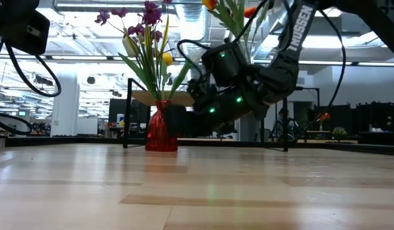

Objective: Pick and place flowers into a vace then onto a shelf
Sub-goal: Put the red vase with flowers on the shelf

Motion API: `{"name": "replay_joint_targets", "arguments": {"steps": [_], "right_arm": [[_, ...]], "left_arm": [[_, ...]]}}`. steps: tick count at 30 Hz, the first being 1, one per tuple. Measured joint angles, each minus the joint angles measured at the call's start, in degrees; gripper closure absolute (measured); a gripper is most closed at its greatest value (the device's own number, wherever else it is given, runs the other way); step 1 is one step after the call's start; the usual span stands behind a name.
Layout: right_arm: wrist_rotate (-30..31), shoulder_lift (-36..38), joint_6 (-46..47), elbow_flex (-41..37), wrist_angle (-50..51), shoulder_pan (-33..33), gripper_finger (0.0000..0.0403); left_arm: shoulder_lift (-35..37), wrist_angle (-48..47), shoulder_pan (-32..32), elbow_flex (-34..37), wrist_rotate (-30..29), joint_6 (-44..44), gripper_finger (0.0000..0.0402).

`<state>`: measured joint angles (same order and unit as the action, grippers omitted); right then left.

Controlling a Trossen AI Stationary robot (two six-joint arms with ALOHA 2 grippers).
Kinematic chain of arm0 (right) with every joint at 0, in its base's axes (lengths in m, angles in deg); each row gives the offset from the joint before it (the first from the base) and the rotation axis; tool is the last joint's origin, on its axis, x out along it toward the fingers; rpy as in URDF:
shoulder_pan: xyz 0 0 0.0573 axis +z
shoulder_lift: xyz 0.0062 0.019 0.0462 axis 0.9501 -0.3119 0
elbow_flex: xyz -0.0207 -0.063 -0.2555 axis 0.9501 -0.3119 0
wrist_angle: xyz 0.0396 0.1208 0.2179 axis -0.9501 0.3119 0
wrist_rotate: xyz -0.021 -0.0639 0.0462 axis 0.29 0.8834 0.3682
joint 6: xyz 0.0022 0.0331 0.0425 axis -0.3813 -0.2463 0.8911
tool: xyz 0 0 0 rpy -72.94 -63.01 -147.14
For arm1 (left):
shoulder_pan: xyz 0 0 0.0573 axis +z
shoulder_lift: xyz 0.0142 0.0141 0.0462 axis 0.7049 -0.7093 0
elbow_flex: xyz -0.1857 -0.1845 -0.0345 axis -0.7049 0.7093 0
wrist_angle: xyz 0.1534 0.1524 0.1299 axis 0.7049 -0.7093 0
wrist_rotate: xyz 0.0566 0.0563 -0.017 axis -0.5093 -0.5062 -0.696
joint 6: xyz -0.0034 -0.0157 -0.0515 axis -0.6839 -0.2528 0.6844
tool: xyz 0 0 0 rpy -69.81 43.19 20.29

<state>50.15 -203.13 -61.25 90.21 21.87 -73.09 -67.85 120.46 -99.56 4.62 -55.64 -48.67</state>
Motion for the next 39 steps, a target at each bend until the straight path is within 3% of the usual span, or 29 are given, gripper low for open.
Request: {"name": "replay_joint_targets", "arguments": {"steps": [6,39], "right_arm": [[-1.55,-3.93,-0.22,3.41,0.27,0.50,0.0403],[-5.22,-3.75,-4.02,7.24,0.01,5.05,0.0403]], "left_arm": [[0.00,-0.06,0.00,-0.01,-0.01,0.07,0.0179],[0.00,-0.06,0.00,-0.02,0.84,1.38,0.0179]]}}
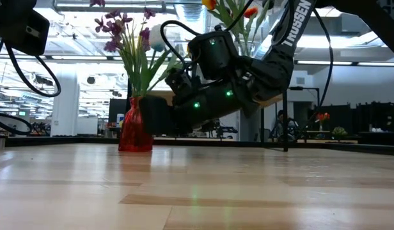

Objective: Pick and place flowers into a vace then onto a shelf
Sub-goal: Put the red vase with flowers on the shelf

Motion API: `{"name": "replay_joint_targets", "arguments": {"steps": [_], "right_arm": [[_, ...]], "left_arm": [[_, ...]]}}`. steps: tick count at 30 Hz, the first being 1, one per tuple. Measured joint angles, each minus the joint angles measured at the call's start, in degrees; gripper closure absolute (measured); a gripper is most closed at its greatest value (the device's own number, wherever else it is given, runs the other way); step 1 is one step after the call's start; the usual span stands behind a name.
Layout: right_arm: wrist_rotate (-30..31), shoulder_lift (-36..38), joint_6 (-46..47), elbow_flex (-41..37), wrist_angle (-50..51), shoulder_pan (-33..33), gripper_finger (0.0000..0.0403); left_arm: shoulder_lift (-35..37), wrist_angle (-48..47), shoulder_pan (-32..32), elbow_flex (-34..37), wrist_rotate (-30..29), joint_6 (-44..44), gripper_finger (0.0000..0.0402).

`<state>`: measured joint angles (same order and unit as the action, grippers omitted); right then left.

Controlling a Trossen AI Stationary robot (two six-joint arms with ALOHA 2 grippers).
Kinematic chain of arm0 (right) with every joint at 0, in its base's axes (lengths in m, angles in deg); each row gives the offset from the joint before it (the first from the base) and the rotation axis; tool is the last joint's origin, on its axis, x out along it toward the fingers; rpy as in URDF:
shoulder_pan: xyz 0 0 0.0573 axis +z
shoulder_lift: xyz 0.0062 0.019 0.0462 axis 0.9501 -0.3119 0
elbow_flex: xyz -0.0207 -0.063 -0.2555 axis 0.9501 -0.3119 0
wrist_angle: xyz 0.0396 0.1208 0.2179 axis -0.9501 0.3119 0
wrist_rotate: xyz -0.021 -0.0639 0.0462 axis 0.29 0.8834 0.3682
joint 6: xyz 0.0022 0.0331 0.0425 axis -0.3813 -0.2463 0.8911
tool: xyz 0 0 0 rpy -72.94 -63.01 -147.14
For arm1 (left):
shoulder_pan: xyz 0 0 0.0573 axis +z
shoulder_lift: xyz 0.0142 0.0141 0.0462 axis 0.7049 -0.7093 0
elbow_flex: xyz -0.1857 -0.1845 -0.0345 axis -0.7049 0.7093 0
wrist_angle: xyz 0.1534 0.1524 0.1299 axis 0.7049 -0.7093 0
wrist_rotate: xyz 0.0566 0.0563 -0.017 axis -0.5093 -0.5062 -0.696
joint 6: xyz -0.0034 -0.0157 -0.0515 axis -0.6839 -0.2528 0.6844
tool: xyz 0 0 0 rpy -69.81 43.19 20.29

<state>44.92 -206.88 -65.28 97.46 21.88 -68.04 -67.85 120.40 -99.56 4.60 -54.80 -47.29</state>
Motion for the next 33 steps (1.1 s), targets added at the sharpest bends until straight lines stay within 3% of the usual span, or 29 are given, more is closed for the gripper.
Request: {"name": "replay_joint_targets", "arguments": {"steps": [24,29,33], "right_arm": [[0.18,0.07,-0.02,0.00,0.02,2.60,0.0403],[7.60,0.09,-0.55,0.00,1.36,2.96,0.0403],[7.54,0.09,-0.10,0.00,2.43,2.27,0.0403]], "left_arm": [[0.00,0.00,0.02,0.00,3.42,0.17,0.0179],[0.00,0.00,0.02,0.00,3.42,0.17,0.0179],[0.00,0.00,0.02,0.00,3.42,0.20,0.0179]]}}
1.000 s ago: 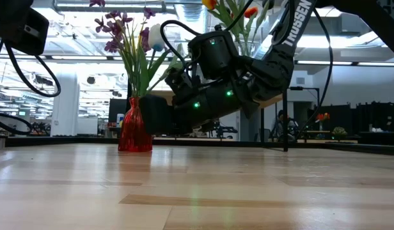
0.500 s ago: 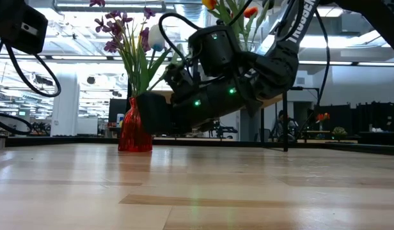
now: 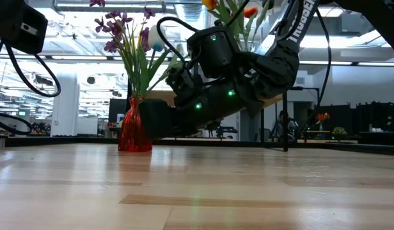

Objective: Pick and place flowers into a vace then onto a shelf
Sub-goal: Put the red vase with flowers on the shelf

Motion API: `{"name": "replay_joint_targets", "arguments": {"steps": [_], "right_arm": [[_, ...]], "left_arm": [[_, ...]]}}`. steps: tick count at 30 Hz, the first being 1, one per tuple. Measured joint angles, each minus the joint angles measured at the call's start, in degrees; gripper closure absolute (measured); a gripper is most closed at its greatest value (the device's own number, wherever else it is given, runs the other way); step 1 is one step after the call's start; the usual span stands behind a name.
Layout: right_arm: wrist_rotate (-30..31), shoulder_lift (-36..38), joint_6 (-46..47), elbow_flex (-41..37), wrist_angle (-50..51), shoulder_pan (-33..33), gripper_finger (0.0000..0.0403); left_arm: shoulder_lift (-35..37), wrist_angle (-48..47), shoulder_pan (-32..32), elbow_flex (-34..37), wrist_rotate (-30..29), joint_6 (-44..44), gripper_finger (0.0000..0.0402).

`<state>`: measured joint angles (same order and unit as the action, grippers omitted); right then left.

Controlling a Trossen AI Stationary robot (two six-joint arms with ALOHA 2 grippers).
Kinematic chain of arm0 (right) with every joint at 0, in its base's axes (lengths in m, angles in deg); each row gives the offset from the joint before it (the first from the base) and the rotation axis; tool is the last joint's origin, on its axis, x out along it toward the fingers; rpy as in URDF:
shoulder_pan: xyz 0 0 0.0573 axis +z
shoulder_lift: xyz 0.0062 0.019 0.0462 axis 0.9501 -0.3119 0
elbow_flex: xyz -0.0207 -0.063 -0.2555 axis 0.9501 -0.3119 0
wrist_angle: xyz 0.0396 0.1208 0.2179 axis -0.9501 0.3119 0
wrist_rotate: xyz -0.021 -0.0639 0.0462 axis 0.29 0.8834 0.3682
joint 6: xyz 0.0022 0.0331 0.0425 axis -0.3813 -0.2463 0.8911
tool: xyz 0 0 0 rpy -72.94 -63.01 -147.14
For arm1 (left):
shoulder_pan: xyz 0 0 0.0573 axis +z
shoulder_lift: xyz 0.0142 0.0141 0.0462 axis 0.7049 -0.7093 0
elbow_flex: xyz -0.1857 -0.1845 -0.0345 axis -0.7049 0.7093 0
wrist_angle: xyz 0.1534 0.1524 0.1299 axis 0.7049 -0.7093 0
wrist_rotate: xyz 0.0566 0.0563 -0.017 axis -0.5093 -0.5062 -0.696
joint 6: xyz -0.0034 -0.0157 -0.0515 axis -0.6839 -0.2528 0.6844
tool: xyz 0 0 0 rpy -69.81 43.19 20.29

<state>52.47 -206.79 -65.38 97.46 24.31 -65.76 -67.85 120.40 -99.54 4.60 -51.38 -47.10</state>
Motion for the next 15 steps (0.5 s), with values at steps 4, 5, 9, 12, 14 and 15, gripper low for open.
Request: {"name": "replay_joint_targets", "arguments": {"steps": [4,5,9,12,14,15], "right_arm": [[0.04,-0.04,-0.39,0.00,0.18,-0.89,0.0403],[0.03,-0.04,-0.48,0.00,0.17,-1.18,0.0403],[-1.54,-0.11,-1.25,0.00,0.07,-2.48,0.0403],[-3.62,-0.11,-1.66,0.00,-0.91,-3.29,0.0403],[-4.37,-0.11,-2.36,0.00,-1.55,-3.67,0.0403],[-4.44,-0.11,-2.77,0.00,-1.58,-3.77,0.0403]], "left_arm": [[0.00,0.00,0.00,0.00,-0.02,0.00,0.0179],[0.00,0.00,0.00,0.00,-0.02,0.00,0.0179],[0.00,0.00,0.00,0.00,-0.02,0.00,0.0179],[0.00,0.00,0.00,0.00,-0.02,0.01,0.0179],[0.00,0.00,0.00,0.00,-0.02,0.02,0.0179],[0.00,0.00,0.00,0.00,-0.02,0.02,0.0179]]}}
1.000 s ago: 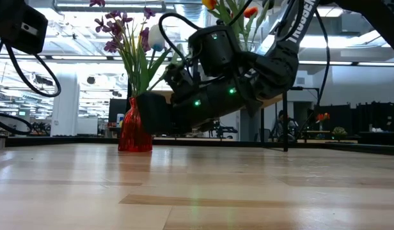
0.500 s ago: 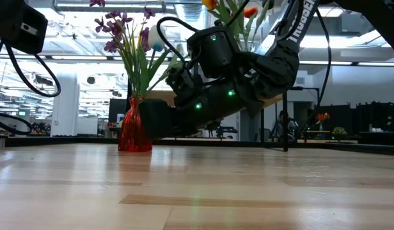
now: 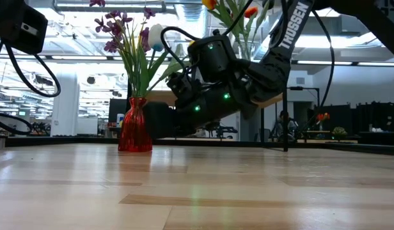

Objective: Pick and place flowers into a vace then onto a shelf
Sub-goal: Put the red vase with flowers on the shelf

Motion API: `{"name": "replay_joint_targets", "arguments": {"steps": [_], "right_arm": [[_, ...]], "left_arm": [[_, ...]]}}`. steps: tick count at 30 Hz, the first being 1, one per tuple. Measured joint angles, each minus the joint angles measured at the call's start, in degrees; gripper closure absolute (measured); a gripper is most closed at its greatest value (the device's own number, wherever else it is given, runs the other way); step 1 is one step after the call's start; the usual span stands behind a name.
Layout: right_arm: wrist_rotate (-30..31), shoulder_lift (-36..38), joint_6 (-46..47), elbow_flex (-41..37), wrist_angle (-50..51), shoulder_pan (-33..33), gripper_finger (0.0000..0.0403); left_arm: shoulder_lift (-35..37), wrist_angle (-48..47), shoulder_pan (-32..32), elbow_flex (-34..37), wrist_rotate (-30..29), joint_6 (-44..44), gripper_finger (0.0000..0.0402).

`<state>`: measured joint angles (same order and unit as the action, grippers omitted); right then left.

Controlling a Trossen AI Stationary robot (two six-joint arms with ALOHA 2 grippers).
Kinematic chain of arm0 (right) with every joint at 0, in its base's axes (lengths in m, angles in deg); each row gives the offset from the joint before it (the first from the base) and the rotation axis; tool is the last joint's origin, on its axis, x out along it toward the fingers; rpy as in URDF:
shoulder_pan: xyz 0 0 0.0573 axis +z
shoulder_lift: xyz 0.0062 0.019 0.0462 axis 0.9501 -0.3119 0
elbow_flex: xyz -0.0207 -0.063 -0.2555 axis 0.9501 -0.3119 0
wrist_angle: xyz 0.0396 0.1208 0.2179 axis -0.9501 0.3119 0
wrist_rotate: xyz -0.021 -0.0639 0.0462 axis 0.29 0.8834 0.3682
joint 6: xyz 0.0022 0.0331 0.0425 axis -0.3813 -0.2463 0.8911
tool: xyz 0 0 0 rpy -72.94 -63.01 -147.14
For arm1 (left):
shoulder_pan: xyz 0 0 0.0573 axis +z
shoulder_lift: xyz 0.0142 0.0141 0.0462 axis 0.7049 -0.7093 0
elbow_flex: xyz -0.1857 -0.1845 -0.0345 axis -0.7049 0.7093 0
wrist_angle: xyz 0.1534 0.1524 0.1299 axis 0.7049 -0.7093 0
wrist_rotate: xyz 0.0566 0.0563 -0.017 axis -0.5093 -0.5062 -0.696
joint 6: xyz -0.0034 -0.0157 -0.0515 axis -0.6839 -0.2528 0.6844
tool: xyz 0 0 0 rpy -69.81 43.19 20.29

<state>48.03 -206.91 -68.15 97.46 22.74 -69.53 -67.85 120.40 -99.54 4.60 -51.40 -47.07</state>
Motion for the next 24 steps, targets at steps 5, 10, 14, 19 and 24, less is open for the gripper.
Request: {"name": "replay_joint_targets", "arguments": {"steps": [5,10,14,19,24], "right_arm": [[-1.00,-0.04,-0.64,0.00,0.00,-0.28,0.0403],[-1.98,-0.08,-2.29,0.06,-1.03,-0.56,0.0403],[-4.29,-0.10,-3.26,0.94,-0.84,-0.58,0.0403],[-4.55,-0.10,-3.68,1.55,-0.83,0.09,0.0403],[-4.56,-0.10,-3.68,1.55,-0.83,1.07,0.0403]], "left_arm": [[0.00,0.00,0.00,0.00,-0.02,0.00,0.0179],[0.00,0.00,0.00,0.00,-0.04,-0.02,0.0179],[0.00,0.00,0.00,0.00,-0.04,0.00,0.0179],[0.00,-0.26,0.00,0.00,-0.04,0.66,0.0179],[-0.02,-1.03,0.00,0.00,-0.02,1.46,0.0179]]}}
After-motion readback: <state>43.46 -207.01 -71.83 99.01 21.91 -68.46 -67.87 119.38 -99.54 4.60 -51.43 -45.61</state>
